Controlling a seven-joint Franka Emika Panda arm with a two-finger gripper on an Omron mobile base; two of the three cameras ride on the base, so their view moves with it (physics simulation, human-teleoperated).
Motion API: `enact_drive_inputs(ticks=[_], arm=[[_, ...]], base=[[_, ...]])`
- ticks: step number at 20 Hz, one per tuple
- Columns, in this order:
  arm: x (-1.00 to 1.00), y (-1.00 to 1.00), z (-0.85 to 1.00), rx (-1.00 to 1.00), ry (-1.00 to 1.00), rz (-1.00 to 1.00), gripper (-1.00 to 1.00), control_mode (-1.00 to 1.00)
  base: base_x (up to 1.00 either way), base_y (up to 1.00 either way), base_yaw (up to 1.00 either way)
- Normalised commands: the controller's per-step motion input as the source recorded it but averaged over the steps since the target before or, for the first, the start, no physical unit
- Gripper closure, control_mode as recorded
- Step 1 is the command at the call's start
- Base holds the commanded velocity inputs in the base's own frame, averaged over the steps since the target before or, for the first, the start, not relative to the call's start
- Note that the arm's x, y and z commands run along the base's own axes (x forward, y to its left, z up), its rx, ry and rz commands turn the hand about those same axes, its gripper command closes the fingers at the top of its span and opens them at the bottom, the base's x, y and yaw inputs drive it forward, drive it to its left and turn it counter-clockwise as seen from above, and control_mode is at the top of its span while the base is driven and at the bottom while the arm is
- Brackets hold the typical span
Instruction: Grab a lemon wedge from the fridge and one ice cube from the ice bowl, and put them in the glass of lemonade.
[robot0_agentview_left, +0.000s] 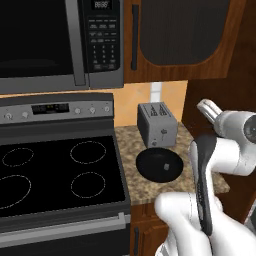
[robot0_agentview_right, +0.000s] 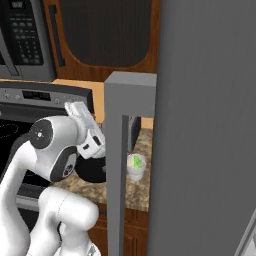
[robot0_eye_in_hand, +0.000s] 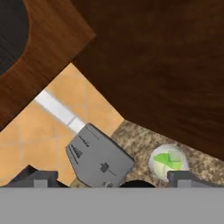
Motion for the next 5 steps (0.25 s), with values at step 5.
enact_drive_inputs(ticks=[5], arm=[[-0.86, 0.46, 0.68, -0.11, -0.68, 0.03, -1.00, -1.00]], base=[[0.00, 0.00, 0.00]])
